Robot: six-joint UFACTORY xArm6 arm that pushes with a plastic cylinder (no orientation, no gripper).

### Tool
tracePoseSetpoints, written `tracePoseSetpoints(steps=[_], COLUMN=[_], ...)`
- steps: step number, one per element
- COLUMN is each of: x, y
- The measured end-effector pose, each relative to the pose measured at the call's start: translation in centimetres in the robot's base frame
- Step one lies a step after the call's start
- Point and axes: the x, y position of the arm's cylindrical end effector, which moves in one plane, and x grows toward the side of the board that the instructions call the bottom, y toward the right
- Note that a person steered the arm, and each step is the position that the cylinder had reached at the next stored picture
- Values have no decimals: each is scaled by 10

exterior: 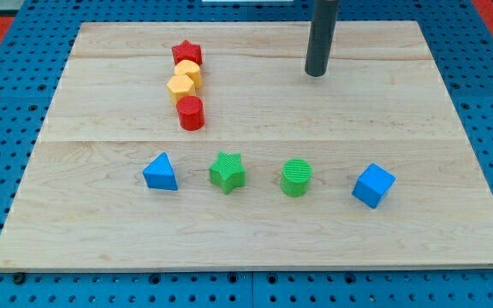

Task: Move the red star vertically above to the blue cube

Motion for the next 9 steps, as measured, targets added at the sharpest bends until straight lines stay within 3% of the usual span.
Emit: tracePoseSetpoints(steps=[3, 6, 8, 9], x=[48, 58, 40, 9], y=[-79, -263, -247, -252])
